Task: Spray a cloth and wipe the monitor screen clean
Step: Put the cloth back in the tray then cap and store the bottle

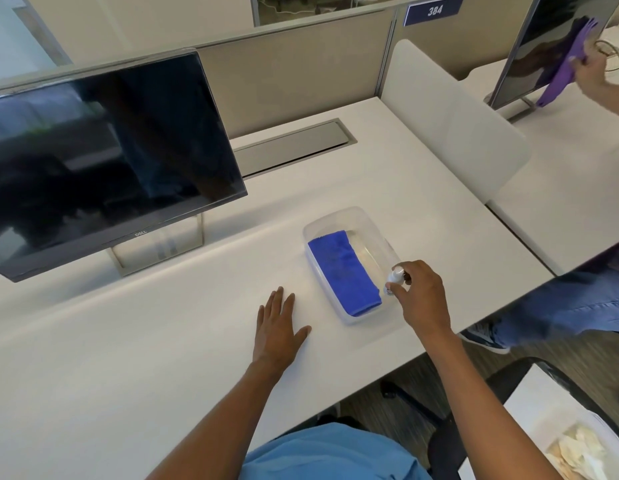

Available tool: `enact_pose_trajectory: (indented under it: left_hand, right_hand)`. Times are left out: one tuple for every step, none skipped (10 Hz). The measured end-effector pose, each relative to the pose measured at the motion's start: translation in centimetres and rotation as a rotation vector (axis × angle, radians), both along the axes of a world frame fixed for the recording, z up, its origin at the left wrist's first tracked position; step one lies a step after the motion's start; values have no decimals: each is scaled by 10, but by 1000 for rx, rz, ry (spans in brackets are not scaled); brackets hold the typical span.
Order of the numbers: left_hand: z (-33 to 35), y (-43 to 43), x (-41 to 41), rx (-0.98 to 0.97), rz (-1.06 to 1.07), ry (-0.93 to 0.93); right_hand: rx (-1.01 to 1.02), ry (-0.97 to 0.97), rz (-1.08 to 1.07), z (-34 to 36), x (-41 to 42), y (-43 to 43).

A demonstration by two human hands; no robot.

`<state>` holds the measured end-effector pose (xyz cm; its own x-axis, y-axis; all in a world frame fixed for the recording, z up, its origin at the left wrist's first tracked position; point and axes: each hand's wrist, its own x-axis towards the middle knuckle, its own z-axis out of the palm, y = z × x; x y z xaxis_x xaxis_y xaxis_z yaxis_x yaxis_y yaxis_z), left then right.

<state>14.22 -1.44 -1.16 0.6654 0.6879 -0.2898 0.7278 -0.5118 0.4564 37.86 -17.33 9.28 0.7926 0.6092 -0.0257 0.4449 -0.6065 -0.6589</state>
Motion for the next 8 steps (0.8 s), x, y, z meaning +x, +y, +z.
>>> enact_pose_trajectory:
  left_hand:
    - [0, -1, 0, -5, 0, -1]
    - [2, -1, 0, -11, -4, -1]
    - [3, -1, -1, -10, -7, 1]
    - [3, 0, -1, -10, -9, 11]
    - [2, -1, -1, -11, -12, 15]
    - [2, -2, -2, -10, -6, 19]
    - [2, -3, -2, -11, -4, 12]
    - [-1, -2, -3, 5, -12, 12]
  right_hand:
    - [-78, -28, 26, -3, 2, 2]
    - [-210, -90, 79, 0, 5, 8]
    - [-286, -130, 99, 3, 6, 12]
    - [-317, -141, 99, 7, 9, 15]
    - [-315, -142, 93, 9, 11, 13]
    - [-338, -203, 122, 9, 12, 9]
    - [-350, -229, 151, 9, 12, 8]
    - [-351, -250, 155, 8, 16, 8]
